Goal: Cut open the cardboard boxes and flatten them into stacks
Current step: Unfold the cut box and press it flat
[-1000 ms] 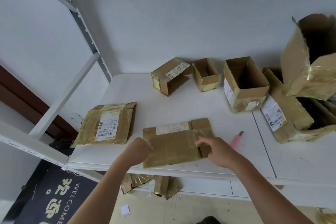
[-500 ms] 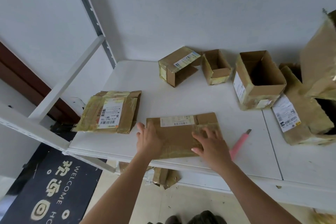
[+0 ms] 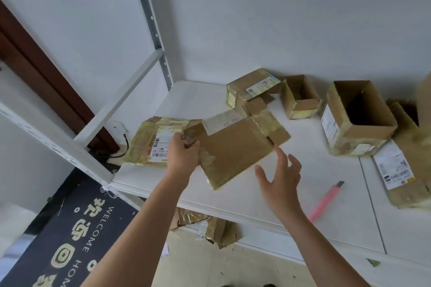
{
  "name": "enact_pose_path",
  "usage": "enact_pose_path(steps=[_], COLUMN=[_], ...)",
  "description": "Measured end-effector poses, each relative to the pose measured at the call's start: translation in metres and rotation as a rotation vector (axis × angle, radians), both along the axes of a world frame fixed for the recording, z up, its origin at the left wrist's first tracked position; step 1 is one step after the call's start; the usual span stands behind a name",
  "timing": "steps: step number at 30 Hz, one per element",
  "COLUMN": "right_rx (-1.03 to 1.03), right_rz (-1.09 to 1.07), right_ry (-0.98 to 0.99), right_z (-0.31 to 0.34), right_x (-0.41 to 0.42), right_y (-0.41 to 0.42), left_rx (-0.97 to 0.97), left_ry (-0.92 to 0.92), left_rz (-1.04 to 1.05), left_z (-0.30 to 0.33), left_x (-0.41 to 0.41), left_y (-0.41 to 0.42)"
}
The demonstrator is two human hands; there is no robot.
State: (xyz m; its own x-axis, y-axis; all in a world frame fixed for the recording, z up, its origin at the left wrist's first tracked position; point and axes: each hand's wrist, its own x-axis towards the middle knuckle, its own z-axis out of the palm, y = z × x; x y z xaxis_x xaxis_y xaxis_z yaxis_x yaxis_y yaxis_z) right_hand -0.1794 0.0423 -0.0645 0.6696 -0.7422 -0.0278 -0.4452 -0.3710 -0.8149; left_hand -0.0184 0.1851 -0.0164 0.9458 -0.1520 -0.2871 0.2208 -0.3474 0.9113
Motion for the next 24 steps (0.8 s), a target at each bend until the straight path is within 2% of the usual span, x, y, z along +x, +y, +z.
enact_pose_path(steps=[2,4,7,10,12,14,17,19,20,22,24], right_rx=[0.165,0.237,0.173,0.149,0.120,0.123,0.063,-0.052,-0.137,-0.339,-0.531], right_rz=[0.081,0.164,0.242,0.333,0.390,0.445,0.542,0.596,0.623,0.677,0.721], right_ry=[-0.119,-0.187,-0.215,-0.147,-0.110,-0.065,0.068,0.169,0.219,0.324,0.404], right_z=[0.015,0.024,0.024,0.022,0.018,0.013,-0.002,-0.016,-0.022,-0.033,-0.041], right_x=[0.015,0.034,0.062,0.091,0.113,0.135,0.163,0.172,0.174,0.173,0.170], right_y=[0.018,0.037,0.059,0.076,0.085,0.091,0.094,0.095,0.095,0.094,0.090], left_rx=[-0.186,-0.327,-0.366,-0.341,-0.230,-0.030,0.437,0.786,0.901,0.974,0.986], left_ry=[0.138,0.266,0.307,0.253,0.129,-0.042,-0.217,-0.281,-0.303,-0.295,-0.236], left_rz=[0.093,0.141,0.171,0.288,0.318,0.273,0.056,-0.119,-0.226,-0.440,-0.559], left_z=[0.006,0.007,-0.001,-0.004,-0.006,-0.011,-0.024,-0.039,-0.046,-0.061,-0.072], left_x=[-0.003,-0.007,-0.011,-0.006,0.005,0.022,0.046,0.057,0.060,0.065,0.068], left_y=[0.017,0.035,0.062,0.084,0.093,0.099,0.101,0.103,0.105,0.109,0.112])
